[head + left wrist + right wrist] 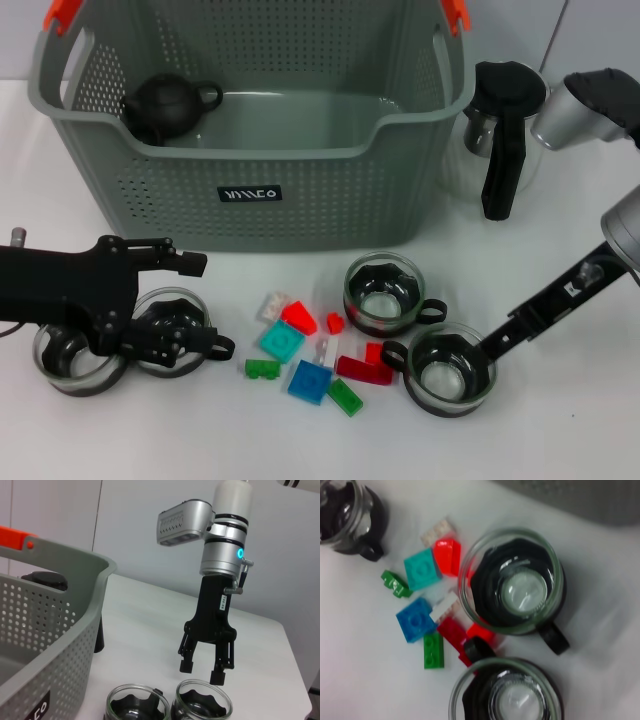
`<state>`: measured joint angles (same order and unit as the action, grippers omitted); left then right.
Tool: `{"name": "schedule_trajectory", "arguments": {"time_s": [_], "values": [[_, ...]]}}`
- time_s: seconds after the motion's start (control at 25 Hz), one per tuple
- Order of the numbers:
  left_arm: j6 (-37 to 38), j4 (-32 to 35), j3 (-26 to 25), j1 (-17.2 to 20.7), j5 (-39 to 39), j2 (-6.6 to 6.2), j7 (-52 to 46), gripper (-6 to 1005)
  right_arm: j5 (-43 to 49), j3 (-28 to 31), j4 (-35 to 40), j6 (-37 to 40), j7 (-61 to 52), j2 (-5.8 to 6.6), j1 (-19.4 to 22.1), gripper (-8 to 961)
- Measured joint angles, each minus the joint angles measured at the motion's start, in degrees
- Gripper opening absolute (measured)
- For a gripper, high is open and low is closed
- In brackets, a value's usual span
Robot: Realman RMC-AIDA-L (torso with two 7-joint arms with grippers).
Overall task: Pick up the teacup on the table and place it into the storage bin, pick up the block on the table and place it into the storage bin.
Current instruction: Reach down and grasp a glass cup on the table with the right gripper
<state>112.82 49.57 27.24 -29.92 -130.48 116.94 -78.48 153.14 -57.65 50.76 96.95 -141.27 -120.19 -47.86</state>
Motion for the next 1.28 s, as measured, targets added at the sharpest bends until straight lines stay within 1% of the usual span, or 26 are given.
{"name": "schedule_trajectory", "arguments": {"time_s": [0.44, 0.52, 0.6, 0.92, 1.28], "values": [[-0.1, 0.1, 0.0, 0.3, -0.1, -0.05, 0.6, 935, -1.7, -1.5, -5.1, -5.0, -0.3, -0.09, -2.1, 854], [-0.1, 0.1, 0.0, 0.3, -0.1, -0.05, 0.6, 935, -1.7, -2.3, -5.7, -6.1, -0.7, -0.13, -2.2, 850], [-0.1, 0.1, 0.0, 0.3, -0.1, -0.05, 0.6, 935, -1.7, -3.5, -6.0, -6.8, -1.2, -0.13, -2.3, 806], [-0.4, 0.0, -0.1, 0.5, -0.1, -0.05, 0.7, 935, -1.7, -9.2, -6.2, -9.4, -3.7, -0.13, -2.6, 776], [-0.7, 0.0, -0.1, 0.5, -0.1, 0.04, 0.7, 934, -1.7, -12.9, -6.4, -10.6, -5.2, -0.42, -4.1, 742]]}}
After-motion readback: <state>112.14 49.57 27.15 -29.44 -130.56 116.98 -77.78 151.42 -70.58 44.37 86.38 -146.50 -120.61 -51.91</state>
